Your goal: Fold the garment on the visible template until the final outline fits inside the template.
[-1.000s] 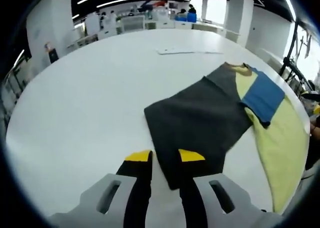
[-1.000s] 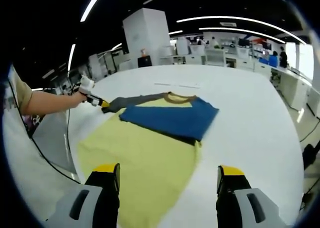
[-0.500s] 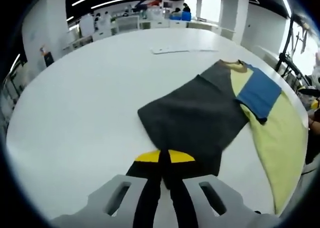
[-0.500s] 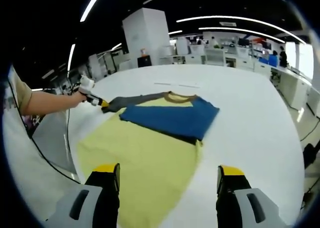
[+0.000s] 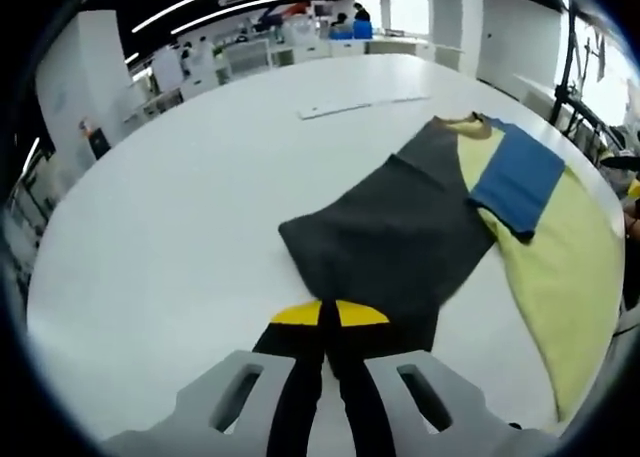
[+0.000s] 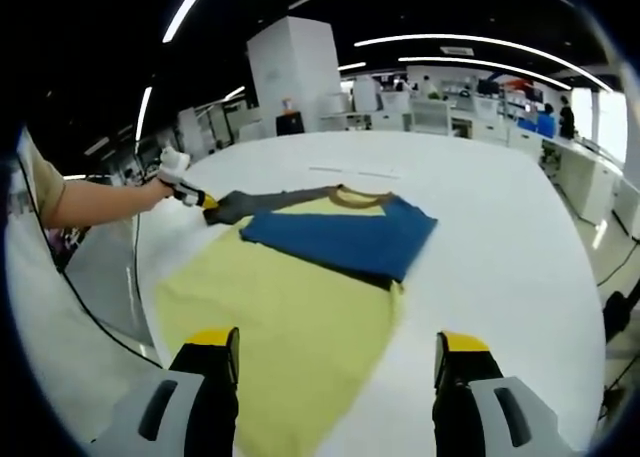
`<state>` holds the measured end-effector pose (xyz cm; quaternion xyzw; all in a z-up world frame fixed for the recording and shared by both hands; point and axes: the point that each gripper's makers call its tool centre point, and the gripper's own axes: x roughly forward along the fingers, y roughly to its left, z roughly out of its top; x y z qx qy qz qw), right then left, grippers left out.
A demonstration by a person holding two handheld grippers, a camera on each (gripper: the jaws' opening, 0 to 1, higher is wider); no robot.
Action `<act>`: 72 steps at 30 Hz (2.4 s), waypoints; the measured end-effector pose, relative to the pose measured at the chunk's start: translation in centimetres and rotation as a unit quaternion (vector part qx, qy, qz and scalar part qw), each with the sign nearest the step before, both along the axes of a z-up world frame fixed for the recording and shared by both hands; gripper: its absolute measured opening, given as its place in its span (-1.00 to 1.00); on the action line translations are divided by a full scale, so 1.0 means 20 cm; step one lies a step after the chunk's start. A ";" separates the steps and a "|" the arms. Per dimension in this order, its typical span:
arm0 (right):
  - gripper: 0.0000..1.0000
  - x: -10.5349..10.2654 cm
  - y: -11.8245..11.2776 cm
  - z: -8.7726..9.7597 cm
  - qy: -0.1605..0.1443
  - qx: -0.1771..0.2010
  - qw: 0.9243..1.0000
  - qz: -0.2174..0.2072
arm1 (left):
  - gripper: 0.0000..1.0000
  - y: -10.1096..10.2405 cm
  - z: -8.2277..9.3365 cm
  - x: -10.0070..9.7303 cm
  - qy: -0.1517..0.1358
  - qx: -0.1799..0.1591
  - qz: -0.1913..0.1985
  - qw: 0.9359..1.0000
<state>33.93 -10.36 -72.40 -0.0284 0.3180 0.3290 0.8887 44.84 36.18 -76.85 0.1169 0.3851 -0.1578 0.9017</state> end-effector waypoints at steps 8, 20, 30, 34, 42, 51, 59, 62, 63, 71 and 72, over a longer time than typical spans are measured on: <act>0.59 -0.02 0.00 0.02 -0.009 -0.011 1.000 0.011 | -0.99 -0.03 0.10 0.03 -0.019 -0.004 -0.001 1.000; 0.58 -0.05 -0.01 0.02 -0.015 -0.018 1.000 0.015 | -1.00 -0.14 0.22 0.06 -0.041 -0.006 -0.022 0.999; 0.58 -0.08 -0.03 0.02 -0.013 -0.012 1.000 0.011 | -1.00 -0.31 0.31 0.09 -0.055 -0.017 -0.046 0.997; 0.58 -0.09 -0.05 0.01 -0.013 -0.015 1.000 0.010 | -1.00 -0.38 0.32 0.11 -0.057 -0.024 -0.055 0.997; 0.58 -0.08 -0.07 0.01 -0.012 -0.010 1.000 0.006 | -1.00 -0.51 0.34 0.15 -0.059 -0.028 -0.079 0.995; 0.58 -0.08 -0.08 0.01 -0.011 -0.004 1.000 0.004 | -1.00 -0.66 0.36 0.16 -0.060 -0.035 -0.101 0.992; 0.58 -0.09 -0.08 0.01 -0.011 -0.003 1.000 0.005 | -1.00 -0.81 0.38 0.16 -0.062 -0.048 -0.121 0.989; 0.58 -0.09 -0.08 0.00 -0.011 -0.003 1.000 0.004 | -1.00 -0.89 0.37 0.16 -0.059 -0.053 -0.133 0.988; 0.58 -0.09 -0.08 0.00 -0.010 -0.004 1.000 0.004 | -1.00 -0.90 0.37 0.16 -0.059 -0.053 -0.135 0.988; 0.58 -0.10 -0.10 -0.01 -0.007 -0.004 1.000 0.002 | -1.00 -1.07 0.29 0.14 -0.042 -0.050 -0.165 0.984; 0.58 -0.11 -0.10 -0.01 -0.006 -0.004 1.000 0.002 | -1.00 -1.08 0.29 0.14 -0.040 -0.049 -0.168 0.984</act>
